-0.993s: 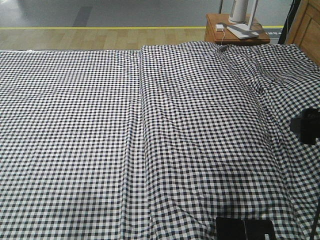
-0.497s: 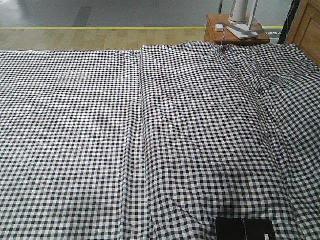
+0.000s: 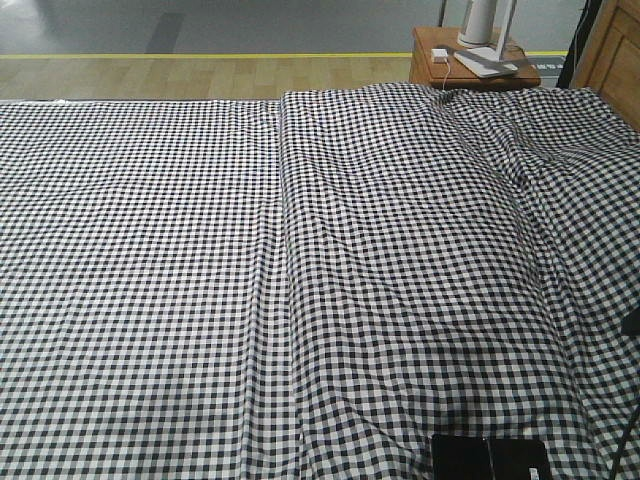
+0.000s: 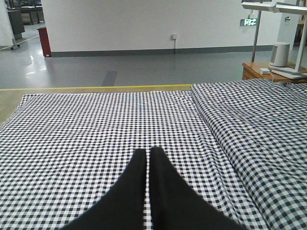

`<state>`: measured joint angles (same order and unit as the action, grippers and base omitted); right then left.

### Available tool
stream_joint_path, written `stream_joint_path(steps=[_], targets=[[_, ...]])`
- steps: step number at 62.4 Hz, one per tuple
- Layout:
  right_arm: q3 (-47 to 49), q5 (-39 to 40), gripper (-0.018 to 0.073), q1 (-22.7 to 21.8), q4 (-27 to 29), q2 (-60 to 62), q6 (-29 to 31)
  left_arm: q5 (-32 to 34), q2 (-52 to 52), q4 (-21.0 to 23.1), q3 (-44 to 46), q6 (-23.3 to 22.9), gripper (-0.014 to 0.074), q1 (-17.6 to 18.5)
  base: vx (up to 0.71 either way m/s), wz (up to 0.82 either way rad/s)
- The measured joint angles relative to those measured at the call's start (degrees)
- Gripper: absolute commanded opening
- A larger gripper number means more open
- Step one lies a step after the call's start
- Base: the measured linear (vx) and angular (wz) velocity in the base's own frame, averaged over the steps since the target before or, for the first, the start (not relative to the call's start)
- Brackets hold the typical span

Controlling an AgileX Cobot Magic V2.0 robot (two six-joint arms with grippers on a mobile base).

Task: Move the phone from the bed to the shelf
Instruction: 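Lower the open right gripper over the black phone on the sheet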

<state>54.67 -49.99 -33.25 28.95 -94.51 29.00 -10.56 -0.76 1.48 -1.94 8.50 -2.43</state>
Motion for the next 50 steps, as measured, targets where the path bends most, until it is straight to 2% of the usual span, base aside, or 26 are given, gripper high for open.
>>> stream_joint_path(steps=[7,17,31,50], targets=[[0.2,0.9,0.0630,-0.1,3.5,-6.3,6.8,0.0,0.0,0.0,0.0,0.0,0.0001,0.0,0.00,0.00],[0.2,1.6,0.0629,-0.1,6.2,-15.1,13.3,0.0,0.0,0.0,0.0,0.0,0.0001,0.0,0.00,0.00],[1.8,3.0,0.0622,-0.1,8.5,-27.6,20.1,0.0,0.0,0.0,0.0,0.0,0.0001,0.0,0.00,0.00],[8.9,2.7,0.0609,-0.1,10.0,-41.0,25.0,0.0,0.0,0.0,0.0,0.0,0.0001,0.0,0.00,0.00]])
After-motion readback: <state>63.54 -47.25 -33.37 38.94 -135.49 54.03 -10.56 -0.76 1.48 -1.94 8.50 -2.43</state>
